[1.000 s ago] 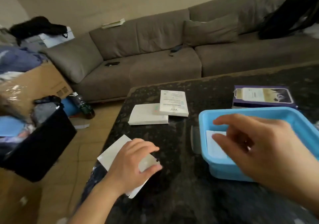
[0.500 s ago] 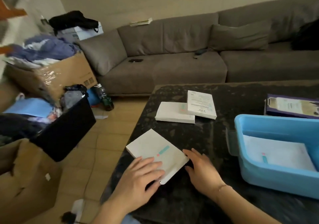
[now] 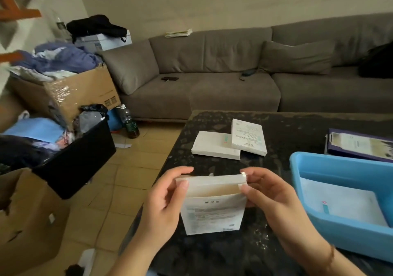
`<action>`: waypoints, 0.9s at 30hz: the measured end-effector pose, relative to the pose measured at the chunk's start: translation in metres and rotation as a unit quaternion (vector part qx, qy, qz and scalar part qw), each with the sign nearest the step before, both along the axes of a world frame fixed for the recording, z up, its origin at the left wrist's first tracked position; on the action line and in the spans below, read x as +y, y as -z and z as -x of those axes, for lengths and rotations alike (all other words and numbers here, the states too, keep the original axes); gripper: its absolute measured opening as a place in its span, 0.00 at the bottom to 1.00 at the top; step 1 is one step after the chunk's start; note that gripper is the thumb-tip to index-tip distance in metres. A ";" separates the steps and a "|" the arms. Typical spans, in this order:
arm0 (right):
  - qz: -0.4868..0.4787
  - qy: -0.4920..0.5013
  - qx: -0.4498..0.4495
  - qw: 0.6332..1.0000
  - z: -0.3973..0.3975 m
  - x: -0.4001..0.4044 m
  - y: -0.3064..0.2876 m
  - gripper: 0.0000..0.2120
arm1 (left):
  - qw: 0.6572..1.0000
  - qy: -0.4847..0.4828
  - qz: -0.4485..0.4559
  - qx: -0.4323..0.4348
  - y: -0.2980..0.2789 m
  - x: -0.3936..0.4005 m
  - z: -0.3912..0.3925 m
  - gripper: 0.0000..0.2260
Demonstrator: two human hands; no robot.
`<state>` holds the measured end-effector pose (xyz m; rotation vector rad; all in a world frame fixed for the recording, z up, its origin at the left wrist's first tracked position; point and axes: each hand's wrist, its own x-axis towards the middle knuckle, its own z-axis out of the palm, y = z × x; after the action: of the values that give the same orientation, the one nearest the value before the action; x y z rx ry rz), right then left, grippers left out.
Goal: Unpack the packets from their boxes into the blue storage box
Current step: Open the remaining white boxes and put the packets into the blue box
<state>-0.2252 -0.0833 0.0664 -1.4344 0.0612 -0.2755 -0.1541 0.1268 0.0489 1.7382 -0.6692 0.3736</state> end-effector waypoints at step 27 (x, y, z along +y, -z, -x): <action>0.334 0.040 -0.127 0.933 -0.010 -0.003 -0.006 0.07 | 0.998 0.045 0.030 0.013 0.005 0.001 0.001 0.05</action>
<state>-0.2150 -0.0865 0.0721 -2.0622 -0.2052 -0.5863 -0.1555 0.1276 0.0439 1.6475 -0.7073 0.3058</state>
